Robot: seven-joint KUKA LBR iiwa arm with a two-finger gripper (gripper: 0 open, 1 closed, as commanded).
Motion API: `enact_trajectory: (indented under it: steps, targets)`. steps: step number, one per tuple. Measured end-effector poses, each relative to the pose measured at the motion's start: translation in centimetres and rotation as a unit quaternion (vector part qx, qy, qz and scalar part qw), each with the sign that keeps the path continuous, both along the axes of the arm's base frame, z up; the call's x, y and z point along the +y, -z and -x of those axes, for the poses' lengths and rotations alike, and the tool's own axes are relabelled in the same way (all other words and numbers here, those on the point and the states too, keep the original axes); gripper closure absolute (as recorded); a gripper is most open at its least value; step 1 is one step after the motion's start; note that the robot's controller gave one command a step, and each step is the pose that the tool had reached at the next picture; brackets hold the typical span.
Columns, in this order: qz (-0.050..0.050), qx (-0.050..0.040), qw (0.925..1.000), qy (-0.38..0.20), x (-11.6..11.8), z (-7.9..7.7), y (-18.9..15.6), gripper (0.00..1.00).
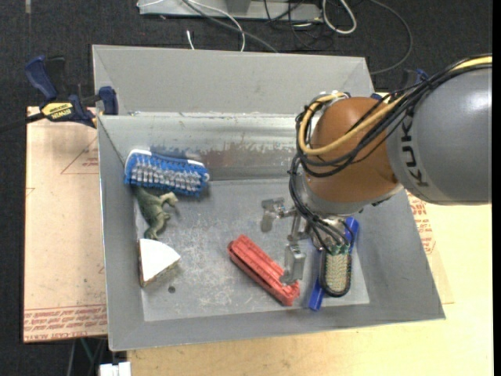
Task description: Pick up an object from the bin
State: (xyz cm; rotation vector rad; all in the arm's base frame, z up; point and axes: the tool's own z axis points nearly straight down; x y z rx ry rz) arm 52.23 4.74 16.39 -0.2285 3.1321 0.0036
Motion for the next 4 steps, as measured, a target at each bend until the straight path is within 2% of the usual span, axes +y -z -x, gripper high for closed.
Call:
enact_trajectory:
  steps: [1,2,3,4]
  targets:
    - [-0.001,-0.0023,0.9973,0.073,1.1,-0.8,2.9,0.00]
    - [0.000,0.0010,1.0000,0.004,-0.8,3.8,5.2,0.00]
    - [-0.002,-0.0033,0.9966,0.082,-1.9,4.4,6.5,1.00]
    - [-0.002,-0.0040,0.9966,0.083,-1.9,4.3,6.5,0.00]
